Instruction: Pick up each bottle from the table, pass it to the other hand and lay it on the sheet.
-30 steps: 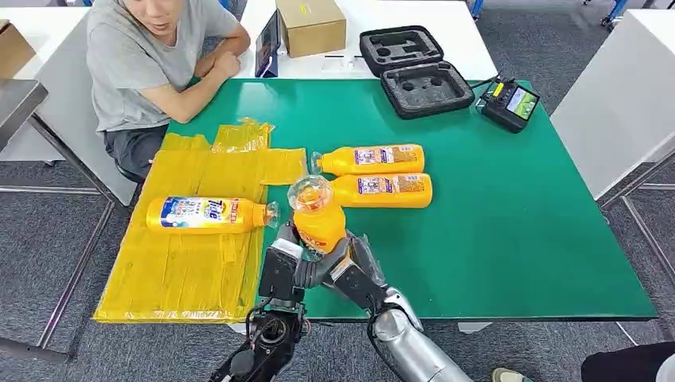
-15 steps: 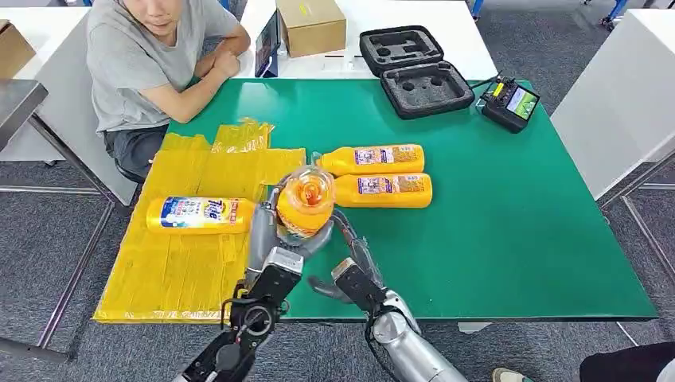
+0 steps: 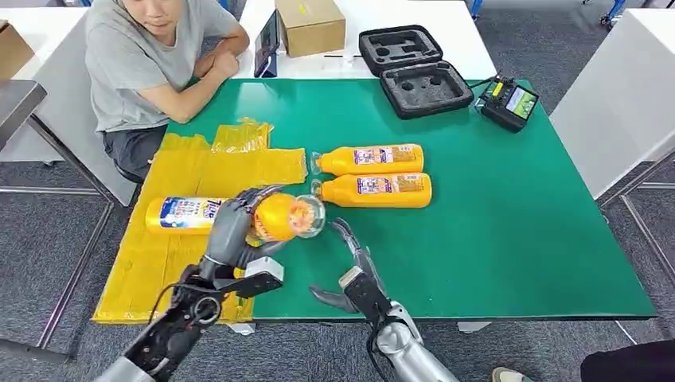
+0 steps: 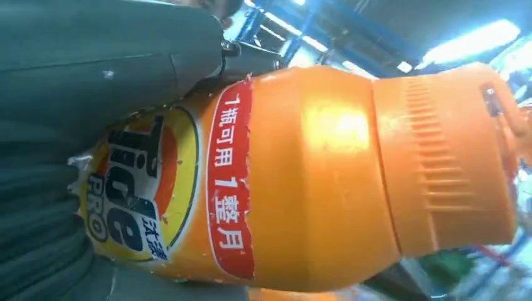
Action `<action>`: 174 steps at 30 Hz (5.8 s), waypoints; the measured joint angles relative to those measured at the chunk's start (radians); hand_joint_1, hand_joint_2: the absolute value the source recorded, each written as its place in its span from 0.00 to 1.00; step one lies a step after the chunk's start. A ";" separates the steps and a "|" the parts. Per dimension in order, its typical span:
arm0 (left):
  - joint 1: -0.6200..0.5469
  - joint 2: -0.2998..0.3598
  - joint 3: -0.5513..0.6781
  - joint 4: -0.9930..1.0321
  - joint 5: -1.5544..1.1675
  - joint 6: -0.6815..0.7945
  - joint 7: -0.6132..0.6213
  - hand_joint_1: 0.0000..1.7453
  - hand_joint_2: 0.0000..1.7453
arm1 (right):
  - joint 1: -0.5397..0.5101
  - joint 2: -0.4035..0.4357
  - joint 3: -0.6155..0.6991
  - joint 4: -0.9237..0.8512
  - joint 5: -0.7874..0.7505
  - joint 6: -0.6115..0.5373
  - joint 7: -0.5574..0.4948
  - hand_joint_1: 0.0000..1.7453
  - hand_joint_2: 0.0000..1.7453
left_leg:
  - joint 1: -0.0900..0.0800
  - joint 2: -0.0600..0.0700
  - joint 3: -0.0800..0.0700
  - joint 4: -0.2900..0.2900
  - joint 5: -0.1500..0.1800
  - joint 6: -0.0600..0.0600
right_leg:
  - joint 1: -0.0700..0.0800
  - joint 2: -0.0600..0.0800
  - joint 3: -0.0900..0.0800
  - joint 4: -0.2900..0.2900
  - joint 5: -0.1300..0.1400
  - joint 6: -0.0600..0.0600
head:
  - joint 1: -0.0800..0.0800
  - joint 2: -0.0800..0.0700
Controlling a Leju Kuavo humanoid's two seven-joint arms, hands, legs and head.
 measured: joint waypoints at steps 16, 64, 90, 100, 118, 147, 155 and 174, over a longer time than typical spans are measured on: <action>0.003 0.445 0.013 -0.131 -0.189 -0.289 0.182 1.00 1.00 | 0.002 -0.017 -0.017 -0.011 -0.043 0.053 0.000 0.00 1.00 | 0.005 0.002 -0.002 0.000 0.002 -0.004 | 0.004 0.002 -0.003 0.001 0.001 -0.006 | 0.000 0.000; 0.188 0.577 0.032 -0.348 -0.183 -0.299 0.221 1.00 1.00 | -0.010 -0.014 -0.032 -0.013 -0.051 0.051 0.000 0.00 1.00 | 0.007 0.003 -0.003 0.000 0.002 -0.008 | 0.008 0.003 -0.004 0.000 0.001 -0.011 | 0.000 0.000; 0.149 0.491 0.040 -0.251 -0.188 -0.395 0.164 1.00 1.00 | -0.015 -0.006 -0.032 -0.004 -0.068 0.040 0.000 0.00 1.00 | 0.007 0.002 -0.003 0.000 0.003 -0.008 | 0.008 0.001 -0.004 0.000 0.002 -0.011 | 0.000 0.000; -0.140 0.261 -0.118 0.164 -0.222 -0.490 0.104 1.00 1.00 | 0.019 0.002 -0.050 -0.039 -0.082 0.040 0.000 0.00 1.00 | 0.006 -0.008 -0.002 0.000 0.005 -0.006 | 0.007 -0.008 0.000 0.000 0.002 -0.010 | 0.000 0.000; -0.378 0.041 -0.198 0.570 -0.138 -0.529 0.137 0.76 1.00 | 0.041 0.003 -0.084 -0.050 -0.081 0.072 0.000 0.00 1.00 | 0.005 -0.008 -0.002 0.000 0.006 -0.006 | 0.006 -0.008 0.000 0.000 0.003 -0.009 | 0.000 0.000; -0.442 0.007 -0.221 0.758 -0.152 -0.439 0.217 0.00 1.00 | 0.048 0.003 -0.091 -0.050 -0.080 0.103 0.000 0.00 1.00 | 0.006 -0.006 -0.001 0.000 0.006 -0.006 | 0.008 -0.007 0.001 0.001 0.004 -0.010 | 0.000 0.000; -0.441 0.007 -0.222 0.763 -0.157 -0.416 0.217 0.00 1.00 | 0.047 0.003 -0.091 -0.050 -0.080 0.103 0.000 0.00 1.00 | 0.006 -0.006 -0.001 0.000 0.006 -0.006 | 0.007 -0.007 0.001 0.001 0.004 -0.010 | 0.000 0.000; -0.419 0.025 -0.190 0.714 -0.100 -0.352 0.126 0.00 1.00 | 0.047 0.002 -0.091 -0.050 -0.096 0.104 0.000 0.00 1.00 | 0.006 -0.006 -0.002 0.000 0.006 -0.006 | 0.008 -0.007 0.000 0.001 0.004 -0.010 | 0.000 0.000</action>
